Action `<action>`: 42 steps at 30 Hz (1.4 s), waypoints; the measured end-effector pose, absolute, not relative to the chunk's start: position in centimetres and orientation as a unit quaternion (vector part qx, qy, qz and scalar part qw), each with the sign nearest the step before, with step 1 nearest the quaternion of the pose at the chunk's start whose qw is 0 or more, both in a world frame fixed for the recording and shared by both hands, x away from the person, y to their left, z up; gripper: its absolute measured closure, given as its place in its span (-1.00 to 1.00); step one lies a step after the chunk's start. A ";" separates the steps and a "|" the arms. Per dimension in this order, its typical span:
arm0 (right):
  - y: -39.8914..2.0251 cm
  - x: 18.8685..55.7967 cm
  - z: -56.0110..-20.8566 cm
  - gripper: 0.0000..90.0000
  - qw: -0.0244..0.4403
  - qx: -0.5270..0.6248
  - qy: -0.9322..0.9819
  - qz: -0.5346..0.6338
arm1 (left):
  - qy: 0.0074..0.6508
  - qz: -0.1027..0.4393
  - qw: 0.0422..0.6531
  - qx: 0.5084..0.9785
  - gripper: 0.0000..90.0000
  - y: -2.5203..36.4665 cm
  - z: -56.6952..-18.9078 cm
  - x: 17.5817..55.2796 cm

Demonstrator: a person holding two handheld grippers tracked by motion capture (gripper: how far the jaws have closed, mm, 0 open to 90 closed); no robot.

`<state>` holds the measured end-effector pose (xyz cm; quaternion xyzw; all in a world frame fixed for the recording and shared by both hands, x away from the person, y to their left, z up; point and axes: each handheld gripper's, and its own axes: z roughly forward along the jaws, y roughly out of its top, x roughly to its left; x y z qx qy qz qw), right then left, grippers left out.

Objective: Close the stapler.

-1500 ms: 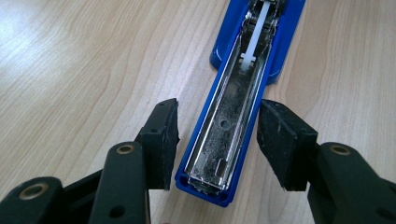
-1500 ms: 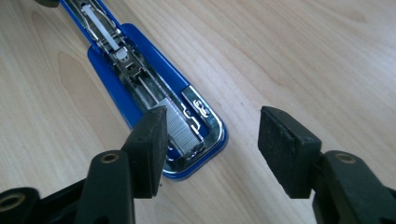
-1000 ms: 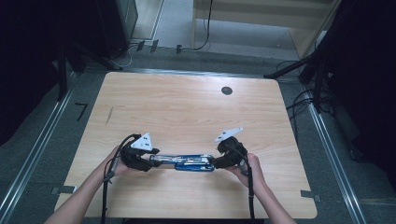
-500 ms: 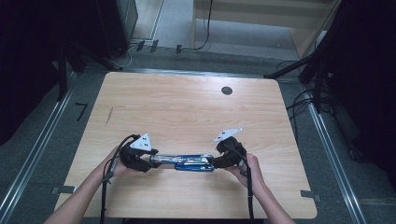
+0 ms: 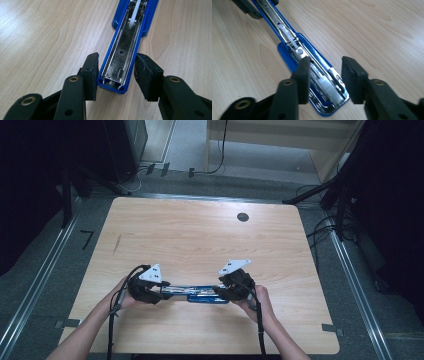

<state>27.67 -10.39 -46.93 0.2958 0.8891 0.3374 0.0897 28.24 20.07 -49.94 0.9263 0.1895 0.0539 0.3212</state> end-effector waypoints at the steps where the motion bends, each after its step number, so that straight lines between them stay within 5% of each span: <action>1: -10.1 27.6 -47.0 0.42 0.089 0.288 0.892 0.337 | 0.188 0.054 0.318 0.928 0.26 20.1 -49.8 28.3; 10: -7.0 27.5 -47.2 0.90 0.083 0.247 0.903 0.340 | 0.183 0.054 0.317 0.929 0.26 20.0 -49.7 28.5; 22: -3.4 28.0 -48.7 0.97 0.074 0.231 0.910 0.336 | 0.198 0.045 0.304 0.931 0.12 20.1 -50.3 28.5; 29: -3.0 28.0 -49.0 1.00 0.078 0.232 0.910 0.335 | 0.193 0.045 0.299 0.933 0.31 20.2 -50.4 28.4; 42: -3.0 27.9 -48.7 1.00 0.077 0.236 0.905 0.344 | 0.179 0.058 0.337 0.923 0.33 20.4 -48.4 28.1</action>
